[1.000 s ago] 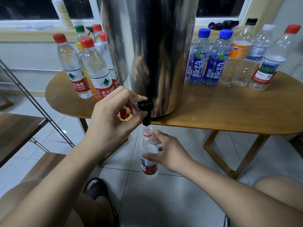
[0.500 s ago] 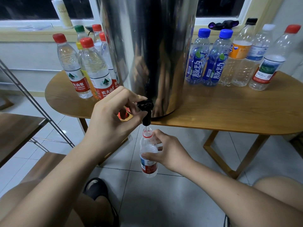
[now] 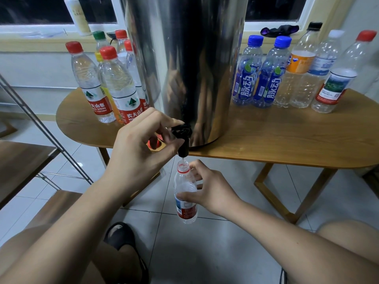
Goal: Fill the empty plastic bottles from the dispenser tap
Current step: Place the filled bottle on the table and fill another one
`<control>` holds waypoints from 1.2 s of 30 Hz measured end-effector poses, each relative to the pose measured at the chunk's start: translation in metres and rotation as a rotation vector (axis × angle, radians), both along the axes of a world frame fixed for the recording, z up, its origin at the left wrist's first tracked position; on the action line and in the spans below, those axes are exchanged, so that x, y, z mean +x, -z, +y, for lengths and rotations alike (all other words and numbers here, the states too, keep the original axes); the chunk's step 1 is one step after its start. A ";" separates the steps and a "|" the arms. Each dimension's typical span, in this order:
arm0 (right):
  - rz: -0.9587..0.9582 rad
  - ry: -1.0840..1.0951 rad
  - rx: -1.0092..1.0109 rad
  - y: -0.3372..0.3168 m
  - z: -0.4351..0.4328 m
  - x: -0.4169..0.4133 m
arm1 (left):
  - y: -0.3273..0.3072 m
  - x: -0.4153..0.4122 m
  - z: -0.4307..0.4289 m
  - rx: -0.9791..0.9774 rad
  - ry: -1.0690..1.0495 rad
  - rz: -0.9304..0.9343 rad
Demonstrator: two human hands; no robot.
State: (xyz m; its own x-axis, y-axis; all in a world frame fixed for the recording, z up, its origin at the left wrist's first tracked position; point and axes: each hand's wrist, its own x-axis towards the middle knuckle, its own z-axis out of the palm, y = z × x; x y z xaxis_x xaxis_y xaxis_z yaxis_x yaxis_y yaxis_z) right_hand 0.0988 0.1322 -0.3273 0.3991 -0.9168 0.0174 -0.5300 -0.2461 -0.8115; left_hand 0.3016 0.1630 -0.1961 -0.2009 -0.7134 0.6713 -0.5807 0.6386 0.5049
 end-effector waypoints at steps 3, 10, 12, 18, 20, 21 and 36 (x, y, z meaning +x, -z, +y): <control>0.000 -0.002 0.000 0.001 0.000 0.000 | 0.000 0.000 0.000 -0.001 0.000 0.001; -0.010 0.018 -0.006 0.004 -0.001 0.000 | -0.001 0.000 0.001 0.003 -0.002 0.002; -0.016 0.027 -0.009 0.005 -0.002 0.000 | -0.001 -0.001 0.001 0.002 -0.004 0.001; 0.007 0.023 -0.021 0.004 -0.002 0.000 | -0.002 -0.001 0.001 0.001 -0.006 0.000; 0.009 0.024 -0.022 0.004 -0.001 0.000 | -0.002 -0.001 0.002 -0.001 -0.010 -0.006; 0.008 0.025 -0.023 0.004 -0.001 0.000 | -0.002 -0.001 0.002 -0.002 -0.011 -0.008; 0.030 0.020 -0.031 0.002 -0.001 0.000 | -0.002 0.000 0.002 0.005 -0.010 -0.009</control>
State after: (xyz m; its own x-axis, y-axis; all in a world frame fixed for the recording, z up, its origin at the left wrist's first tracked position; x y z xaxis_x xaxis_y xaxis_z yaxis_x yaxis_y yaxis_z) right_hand 0.0989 0.1314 -0.3291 0.3810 -0.9239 0.0340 -0.5592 -0.2596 -0.7874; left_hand 0.3016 0.1645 -0.1942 -0.1998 -0.7187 0.6660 -0.5913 0.6305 0.5029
